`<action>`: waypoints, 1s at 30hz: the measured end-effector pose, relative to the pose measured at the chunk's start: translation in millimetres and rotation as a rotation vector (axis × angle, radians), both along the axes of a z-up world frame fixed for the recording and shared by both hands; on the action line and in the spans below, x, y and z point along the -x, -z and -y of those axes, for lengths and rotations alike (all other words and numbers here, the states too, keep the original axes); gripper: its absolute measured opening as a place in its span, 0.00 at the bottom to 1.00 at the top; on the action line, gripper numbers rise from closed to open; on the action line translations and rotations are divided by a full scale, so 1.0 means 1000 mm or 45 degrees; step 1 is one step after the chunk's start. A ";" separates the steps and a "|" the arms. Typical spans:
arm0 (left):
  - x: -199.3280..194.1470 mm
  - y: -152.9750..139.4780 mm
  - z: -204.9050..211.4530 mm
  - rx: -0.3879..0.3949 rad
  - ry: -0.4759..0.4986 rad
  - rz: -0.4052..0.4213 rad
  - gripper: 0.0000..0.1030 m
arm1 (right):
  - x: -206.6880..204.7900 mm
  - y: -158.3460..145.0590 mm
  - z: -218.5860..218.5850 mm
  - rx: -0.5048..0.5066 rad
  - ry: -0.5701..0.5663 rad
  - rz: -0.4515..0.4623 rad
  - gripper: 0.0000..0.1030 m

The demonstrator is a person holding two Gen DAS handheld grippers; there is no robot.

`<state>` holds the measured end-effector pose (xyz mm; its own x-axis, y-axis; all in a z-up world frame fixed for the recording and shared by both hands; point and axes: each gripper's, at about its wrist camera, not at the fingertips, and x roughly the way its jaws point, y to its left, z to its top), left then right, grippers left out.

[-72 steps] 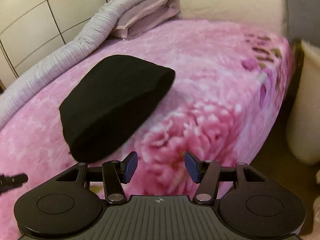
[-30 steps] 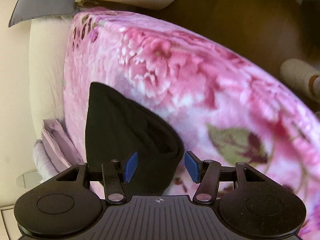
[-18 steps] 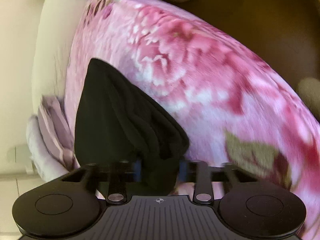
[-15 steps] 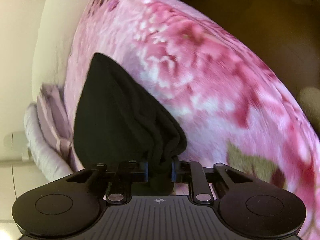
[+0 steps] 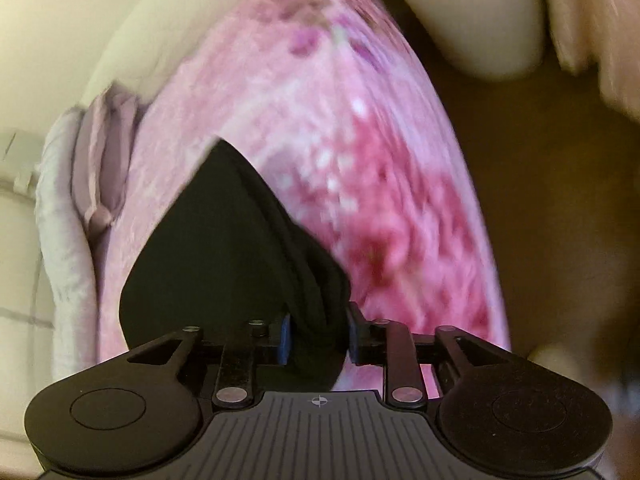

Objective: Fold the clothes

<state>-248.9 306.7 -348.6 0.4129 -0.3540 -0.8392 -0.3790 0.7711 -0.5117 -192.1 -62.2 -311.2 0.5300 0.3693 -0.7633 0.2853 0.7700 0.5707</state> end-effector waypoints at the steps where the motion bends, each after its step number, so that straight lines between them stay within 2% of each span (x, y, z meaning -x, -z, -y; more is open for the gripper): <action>1: 0.000 -0.005 -0.003 -0.042 0.038 -0.005 0.13 | -0.002 -0.009 0.002 0.071 -0.042 0.018 0.33; 2: -0.001 -0.012 -0.006 -0.097 0.075 0.004 0.13 | -0.007 -0.016 0.004 0.119 -0.071 0.033 0.34; 4: -0.008 -0.027 -0.012 -0.157 0.114 0.057 0.13 | -0.022 -0.023 0.007 0.134 -0.129 0.064 0.34; 6: -0.025 -0.039 -0.012 -0.151 0.127 0.144 0.14 | -0.038 -0.030 0.010 0.149 -0.188 0.095 0.34; 8: -0.047 -0.046 -0.007 -0.132 0.131 0.218 0.21 | -0.055 -0.036 0.011 0.155 -0.244 0.122 0.34; 11: -0.083 -0.048 0.003 -0.104 0.148 0.284 0.21 | -0.089 -0.035 0.004 0.091 -0.312 0.125 0.34; 16: -0.123 -0.044 0.015 -0.191 0.171 0.295 0.31 | -0.138 -0.029 -0.006 0.033 -0.392 0.136 0.34; 20: -0.138 -0.031 0.011 -0.125 0.107 0.254 0.43 | -0.167 -0.016 -0.012 -0.025 -0.447 0.085 0.34; 22: -0.146 -0.022 0.011 -0.079 0.090 0.239 0.44 | -0.177 -0.006 -0.015 -0.034 -0.471 0.045 0.34; 24: -0.153 -0.014 0.012 -0.036 0.091 0.246 0.38 | -0.183 0.001 -0.020 -0.037 -0.501 0.037 0.34; 25: -0.156 -0.011 0.014 -0.019 0.096 0.256 0.29 | -0.186 0.003 -0.023 -0.035 -0.517 0.041 0.34; 26: -0.158 -0.008 0.016 -0.010 0.105 0.255 0.10 | -0.189 0.006 -0.026 -0.034 -0.534 0.045 0.20; 27: -0.159 -0.007 0.018 0.002 0.111 0.262 0.06 | -0.191 0.008 -0.028 -0.032 -0.550 0.049 0.06; 28: -0.156 -0.009 0.018 -0.007 0.093 0.291 0.06 | -0.193 0.008 -0.032 -0.021 -0.570 0.072 0.03; 30: -0.150 -0.019 0.016 -0.032 0.063 0.376 0.05 | -0.191 -0.003 -0.041 0.039 -0.619 0.195 0.02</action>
<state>-98.5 290.5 -329.2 0.6233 -0.3601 -0.6942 -0.1785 0.7987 -0.5746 -0.6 -21.3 -307.8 0.4092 0.5798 -0.7046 -0.1957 0.8100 0.5528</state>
